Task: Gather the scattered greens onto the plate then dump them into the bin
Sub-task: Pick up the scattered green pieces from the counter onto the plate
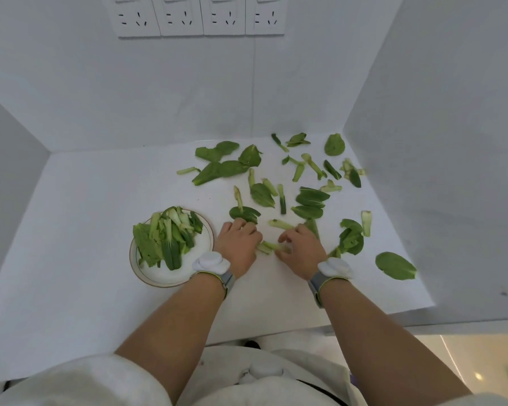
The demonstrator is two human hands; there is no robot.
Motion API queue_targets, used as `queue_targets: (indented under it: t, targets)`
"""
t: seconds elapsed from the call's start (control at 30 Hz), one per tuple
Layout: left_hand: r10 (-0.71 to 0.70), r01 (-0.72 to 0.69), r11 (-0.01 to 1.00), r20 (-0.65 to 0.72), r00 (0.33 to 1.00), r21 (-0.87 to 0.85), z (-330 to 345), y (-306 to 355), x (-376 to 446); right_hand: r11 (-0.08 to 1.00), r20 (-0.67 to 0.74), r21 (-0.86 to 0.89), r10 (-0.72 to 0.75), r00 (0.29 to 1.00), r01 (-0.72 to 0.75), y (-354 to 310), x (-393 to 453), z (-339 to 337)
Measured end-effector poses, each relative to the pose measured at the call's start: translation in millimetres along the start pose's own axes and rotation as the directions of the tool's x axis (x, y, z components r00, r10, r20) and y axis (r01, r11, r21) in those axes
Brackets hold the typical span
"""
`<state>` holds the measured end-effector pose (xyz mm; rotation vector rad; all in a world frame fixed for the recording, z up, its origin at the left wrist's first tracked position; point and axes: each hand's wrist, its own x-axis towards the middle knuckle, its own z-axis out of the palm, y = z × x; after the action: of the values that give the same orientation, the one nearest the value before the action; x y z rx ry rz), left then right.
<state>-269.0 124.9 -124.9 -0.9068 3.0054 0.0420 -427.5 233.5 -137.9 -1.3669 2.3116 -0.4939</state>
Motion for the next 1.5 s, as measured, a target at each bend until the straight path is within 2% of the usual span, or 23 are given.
queue_targets:
  t: [0.1,0.17,0.3,0.4,0.5,0.67,0.77,0.83,0.93,1.0,1.1,1.2,1.3,1.37,1.5]
  targets:
    - [-0.032,0.033,0.999,-0.005,0.999,0.032,0.9,-0.6,-8.1,1.0,0.033,0.014,-0.011,0.999,0.01,-5.6,2.6,0.7]
    - [-0.061,0.06,0.998,0.077,0.995,0.015,0.9,1.3,-12.4,0.999,0.05,0.006,-0.035,0.998,0.034,-9.0,5.5,1.3]
    - [-0.102,0.124,0.987,0.194,0.976,-0.102,-4.2,4.1,-26.4,0.999,0.039,-0.011,-0.049,0.998,0.049,-16.2,12.0,7.4]
    - [-0.122,0.165,0.969,0.223,0.967,-0.184,-13.4,7.0,-31.4,0.999,0.008,0.004,-0.041,0.999,0.041,-22.5,16.2,9.9]
    - [-0.144,0.194,0.938,0.186,0.972,-0.286,-18.5,3.1,-38.4,0.984,-0.073,0.179,0.009,0.997,0.004,-34.0,19.1,14.5]
    - [-0.334,0.299,0.83,0.011,0.943,-0.471,-28.8,-22.3,-59.6,0.923,-0.188,0.384,0.063,0.98,0.014,-69.0,28.6,21.6]
    - [-0.505,0.382,0.729,-0.069,0.86,-0.568,-36.4,-43.6,-79.5,0.896,-0.2,0.434,-0.012,0.98,0.099,-98.0,30.5,32.0]
    - [-0.619,0.445,0.658,-0.101,0.779,-0.607,-39.5,-61.2,-94.2,0.867,-0.189,0.481,-0.046,0.981,0.133,-120.7,31.4,39.5]
    - [-0.717,0.528,0.617,-0.141,0.682,-0.583,-41.3,-83.4,-108.4,0.834,-0.133,0.534,-0.075,0.988,0.135,-146.0,33.2,45.4]
    - [-0.744,0.585,0.597,-0.104,0.66,-0.549,-40.4,-93.9,-112.2,0.834,-0.101,0.538,-0.083,0.991,0.125,-154.1,34.2,48.8]
    - [-0.734,0.615,0.623,-0.09,0.673,-0.483,-37.7,-103.4,-112.9,0.881,-0.127,0.457,-0.066,0.99,0.117,-154.0,34.0,54.9]
    - [-0.673,0.543,0.691,-0.151,0.724,-0.477,-36.3,-103.7,-109.4,0.945,-0.228,0.306,-0.041,0.973,0.111,-133.1,37.8,53.6]
    - [-0.569,0.41,0.764,-0.22,0.792,-0.499,-38.3,-107.0,-99.3,0.982,-0.263,0.184,0.091,0.96,-0.042,-103.5,48.8,43.7]
    - [-0.524,0.357,0.791,-0.247,0.815,-0.497,-40.5,-106.1,-91.4,0.986,-0.275,0.121,0.142,0.951,-0.112,-87.1,56.4,37.9]
    - [-0.463,0.27,0.799,-0.263,0.846,-0.537,-41.6,-100.2,-76.8,0.988,-0.114,-0.091,0.114,0.987,-0.125,-78.0,70.9,36.8]
